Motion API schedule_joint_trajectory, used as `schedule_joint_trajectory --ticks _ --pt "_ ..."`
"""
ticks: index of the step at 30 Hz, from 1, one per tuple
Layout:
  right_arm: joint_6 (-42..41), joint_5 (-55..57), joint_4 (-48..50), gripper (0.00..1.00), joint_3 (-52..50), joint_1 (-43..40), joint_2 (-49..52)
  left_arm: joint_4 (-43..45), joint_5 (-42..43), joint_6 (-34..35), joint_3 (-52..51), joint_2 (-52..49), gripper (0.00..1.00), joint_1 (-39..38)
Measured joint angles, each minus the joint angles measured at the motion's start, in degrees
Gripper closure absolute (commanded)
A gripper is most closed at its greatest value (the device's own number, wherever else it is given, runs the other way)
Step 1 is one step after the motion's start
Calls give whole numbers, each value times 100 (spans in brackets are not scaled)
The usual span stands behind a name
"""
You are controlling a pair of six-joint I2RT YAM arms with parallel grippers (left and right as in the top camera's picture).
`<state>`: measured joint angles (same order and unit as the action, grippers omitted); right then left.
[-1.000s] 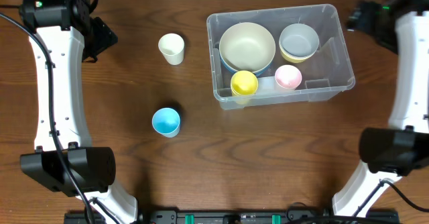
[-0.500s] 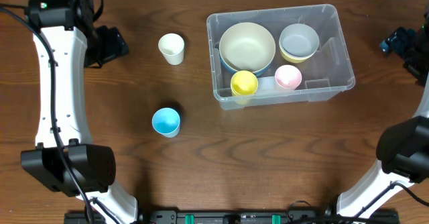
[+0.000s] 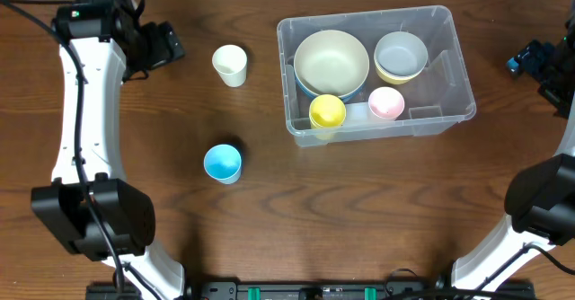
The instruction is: Pack container
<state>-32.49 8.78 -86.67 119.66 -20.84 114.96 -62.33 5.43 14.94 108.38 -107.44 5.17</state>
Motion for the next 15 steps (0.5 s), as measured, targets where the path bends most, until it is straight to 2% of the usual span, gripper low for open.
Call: schedule_joint_trajectory --ticks 9,15 --pt "0 2 2 1 -2 0 0 691 341 33 0 -800 2 -544" --pt "0 0 2 1 -4 0 0 1019 365 197 -4 -1419 2 -629"
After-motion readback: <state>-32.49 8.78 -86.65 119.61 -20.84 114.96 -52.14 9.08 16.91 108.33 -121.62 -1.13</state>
